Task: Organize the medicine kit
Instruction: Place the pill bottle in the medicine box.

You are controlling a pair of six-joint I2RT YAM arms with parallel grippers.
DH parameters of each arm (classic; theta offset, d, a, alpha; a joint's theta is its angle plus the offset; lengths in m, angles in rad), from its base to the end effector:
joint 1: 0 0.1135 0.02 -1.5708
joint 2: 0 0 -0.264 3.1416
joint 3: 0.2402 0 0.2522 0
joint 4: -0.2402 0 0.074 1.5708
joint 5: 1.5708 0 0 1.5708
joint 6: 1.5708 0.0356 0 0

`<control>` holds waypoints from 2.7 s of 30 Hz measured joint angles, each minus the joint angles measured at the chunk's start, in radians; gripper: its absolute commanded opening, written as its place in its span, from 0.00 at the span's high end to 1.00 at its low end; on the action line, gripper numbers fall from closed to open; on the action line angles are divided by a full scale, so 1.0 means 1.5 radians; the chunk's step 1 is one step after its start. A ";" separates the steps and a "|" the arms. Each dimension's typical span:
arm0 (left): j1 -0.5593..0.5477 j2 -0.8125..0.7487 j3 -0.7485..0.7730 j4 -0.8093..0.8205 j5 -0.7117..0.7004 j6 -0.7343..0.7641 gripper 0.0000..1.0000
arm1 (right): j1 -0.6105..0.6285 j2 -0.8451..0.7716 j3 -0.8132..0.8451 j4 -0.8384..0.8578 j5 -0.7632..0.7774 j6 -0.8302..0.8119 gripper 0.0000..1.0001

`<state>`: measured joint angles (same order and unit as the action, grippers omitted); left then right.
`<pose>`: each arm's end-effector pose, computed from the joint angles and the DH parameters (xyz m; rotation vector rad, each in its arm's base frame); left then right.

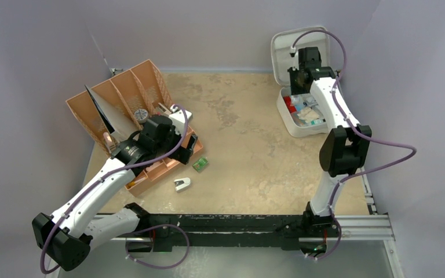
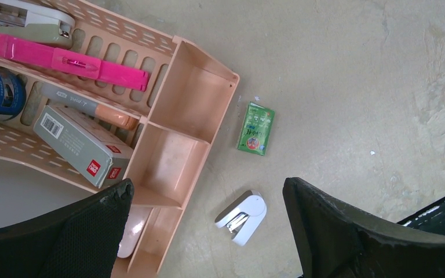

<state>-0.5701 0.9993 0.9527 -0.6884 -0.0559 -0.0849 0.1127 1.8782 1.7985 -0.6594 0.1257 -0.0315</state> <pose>0.1745 -0.1095 0.3106 0.5293 2.2584 -0.2699 0.4274 0.0439 0.3318 -0.1021 2.3027 -0.1036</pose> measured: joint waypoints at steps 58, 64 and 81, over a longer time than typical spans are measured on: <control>0.000 0.026 -0.002 0.008 -0.105 0.000 0.01 | -0.058 0.185 0.042 0.035 -0.128 -0.079 0.57; 0.000 0.024 -0.002 0.006 -0.097 -0.005 0.01 | -0.057 0.113 0.043 -0.008 -0.120 0.009 0.57; 0.000 0.024 0.031 -0.007 0.008 -0.005 0.01 | -0.043 -0.229 -0.261 -0.047 -0.166 0.289 0.57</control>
<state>-0.5701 1.0351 0.9989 -0.6987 -0.0433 -0.0929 0.0486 1.5349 1.4075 -0.7303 -0.1226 0.4015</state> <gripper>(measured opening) 0.991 0.420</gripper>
